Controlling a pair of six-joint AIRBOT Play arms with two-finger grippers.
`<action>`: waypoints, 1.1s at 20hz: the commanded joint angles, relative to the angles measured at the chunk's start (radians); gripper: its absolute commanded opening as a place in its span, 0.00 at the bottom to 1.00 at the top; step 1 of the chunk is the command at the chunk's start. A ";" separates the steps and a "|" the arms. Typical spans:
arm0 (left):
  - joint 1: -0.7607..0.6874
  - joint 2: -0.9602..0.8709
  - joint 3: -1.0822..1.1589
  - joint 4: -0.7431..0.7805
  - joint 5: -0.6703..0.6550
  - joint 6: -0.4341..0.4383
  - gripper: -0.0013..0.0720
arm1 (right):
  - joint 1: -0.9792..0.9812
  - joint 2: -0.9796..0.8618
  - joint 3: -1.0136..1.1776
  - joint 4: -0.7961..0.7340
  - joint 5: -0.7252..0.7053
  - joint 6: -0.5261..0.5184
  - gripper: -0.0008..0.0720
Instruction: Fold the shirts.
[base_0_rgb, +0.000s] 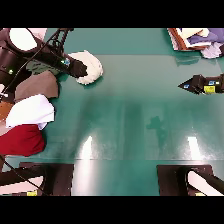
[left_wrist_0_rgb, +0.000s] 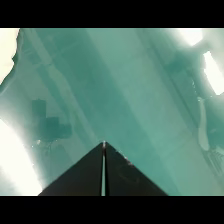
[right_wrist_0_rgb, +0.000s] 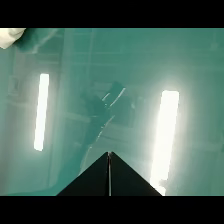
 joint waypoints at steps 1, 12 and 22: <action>0.000 -0.001 -0.001 0.000 0.000 0.000 0.05 | 0.001 -0.002 -0.002 0.002 -0.001 0.001 0.04; 0.000 -0.002 -0.001 -0.002 0.000 0.000 0.05 | 0.001 -0.004 -0.060 -0.003 -0.034 -0.018 0.04; 0.000 -0.003 -0.002 0.046 0.175 -0.003 0.76 | -0.010 -0.004 0.050 0.009 -0.207 -0.006 0.04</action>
